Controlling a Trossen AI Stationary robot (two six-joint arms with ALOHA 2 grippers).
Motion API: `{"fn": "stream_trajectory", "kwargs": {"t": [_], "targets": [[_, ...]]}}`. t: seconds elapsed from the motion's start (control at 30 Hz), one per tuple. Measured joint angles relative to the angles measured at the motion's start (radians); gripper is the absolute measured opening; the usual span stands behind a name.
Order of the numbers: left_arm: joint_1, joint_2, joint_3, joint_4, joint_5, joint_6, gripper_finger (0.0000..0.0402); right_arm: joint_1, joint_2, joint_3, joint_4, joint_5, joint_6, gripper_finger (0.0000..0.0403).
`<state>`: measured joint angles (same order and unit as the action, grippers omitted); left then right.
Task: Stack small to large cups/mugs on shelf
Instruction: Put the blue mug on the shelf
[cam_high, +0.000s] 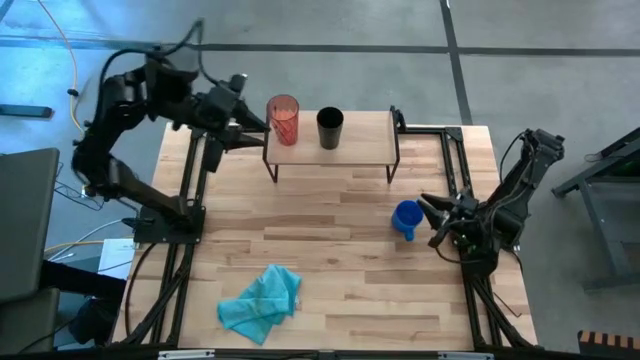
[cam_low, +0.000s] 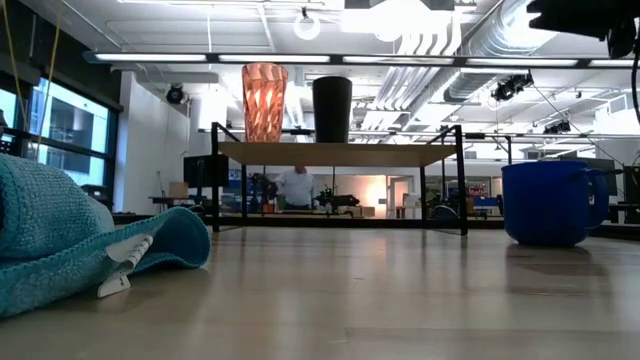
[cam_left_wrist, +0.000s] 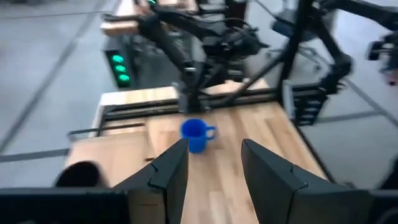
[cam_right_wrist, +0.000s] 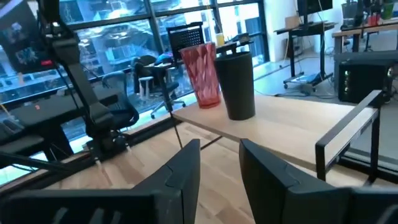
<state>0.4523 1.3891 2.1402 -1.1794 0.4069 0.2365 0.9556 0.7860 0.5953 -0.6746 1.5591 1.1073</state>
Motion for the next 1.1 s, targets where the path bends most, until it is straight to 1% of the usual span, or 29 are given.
{"fn": "stream_trajectory", "kwargs": {"t": [0.13,0.23,0.4,0.5,0.6,0.67,0.73,0.83,1.0,1.1], "targets": [[0.001,-0.154,-0.187,0.168,-0.060,-0.028,0.0138,0.030,-0.042,0.000,0.049,0.005,-0.069,0.0103],[-0.001,-0.295,-0.378,0.331,-0.096,-0.078,0.0138,0.048,-0.073,0.000,0.094,0.013,-0.148,0.0103],[-0.001,-0.518,-0.746,0.589,-0.272,-0.189,0.0138,0.054,-0.115,0.000,0.145,0.013,-0.257,0.0103],[-0.001,-0.629,-0.958,0.738,-0.294,-0.277,0.0138,0.054,-0.121,0.000,0.133,0.001,-0.241,0.0103],[-0.002,-0.720,-1.135,0.857,-0.306,-0.352,0.0138,0.052,-0.118,-0.014,0.112,-0.034,-0.154,0.0103],[-0.001,-0.766,-1.226,0.911,-0.320,-0.387,0.0138,0.048,-0.113,-0.037,0.111,-0.068,-0.077,0.0103],[0.000,-0.800,-1.293,0.950,-0.326,-0.418,0.0138,0.048,-0.106,-0.066,0.111,-0.105,0.012,0.0103],[-0.001,-0.833,-1.346,0.968,-0.330,-0.435,0.0138,0.047,-0.078,-0.103,0.112,-0.151,0.147,0.0103],[-0.001,-0.845,-1.360,0.969,-0.338,-0.432,0.0138,0.040,0.002,-0.121,0.113,-0.246,0.301,0.0101],[-0.001,-0.845,-1.360,0.969,-0.338,-0.427,0.0138,0.027,0.058,-0.121,0.112,-0.325,0.363,0.0087]]}}
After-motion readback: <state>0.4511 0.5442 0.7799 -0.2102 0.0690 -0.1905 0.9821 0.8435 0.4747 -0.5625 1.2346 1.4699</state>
